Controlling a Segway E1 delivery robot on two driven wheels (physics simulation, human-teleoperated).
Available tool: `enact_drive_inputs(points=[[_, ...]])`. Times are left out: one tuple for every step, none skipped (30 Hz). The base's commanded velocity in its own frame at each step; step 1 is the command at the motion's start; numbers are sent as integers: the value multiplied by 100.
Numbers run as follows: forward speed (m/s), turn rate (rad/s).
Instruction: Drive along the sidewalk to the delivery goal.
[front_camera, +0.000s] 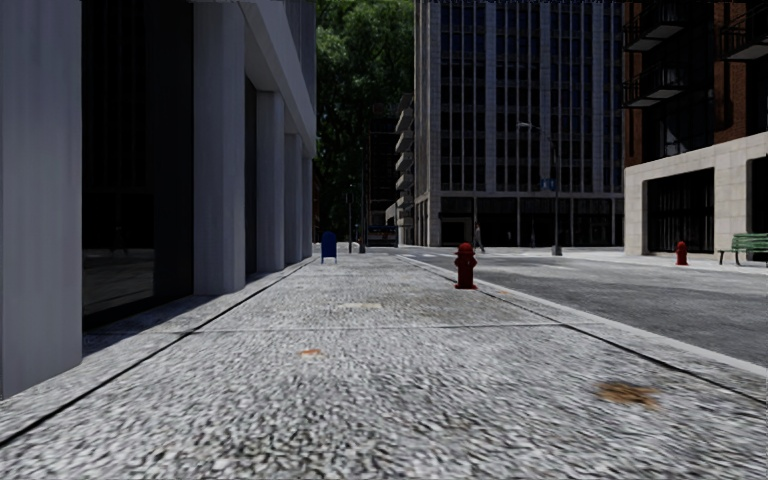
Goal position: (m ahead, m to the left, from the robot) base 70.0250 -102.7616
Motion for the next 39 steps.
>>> enact_drive_inputs(points=[[196, 0], [196, 0], [196, 0], [196, 0], [196, 0], [196, 0], [196, 0], [196, 0], [196, 0], [196, 0], [196, 0], [196, 0], [196, 0], [196, 0], [196, 0], [196, 0], [196, 0], [196, 0], [196, 0], [196, 0], [196, 0], [196, 0], [196, 0], [196, 0], [196, 0], [196, 0], [196, 0], [196, 0], [196, 0], [196, 0], [196, 0], [193, 0], [191, 0], [191, 0], [191, 0], [190, 0], [190, 0], [190, 0], [192, 0]])
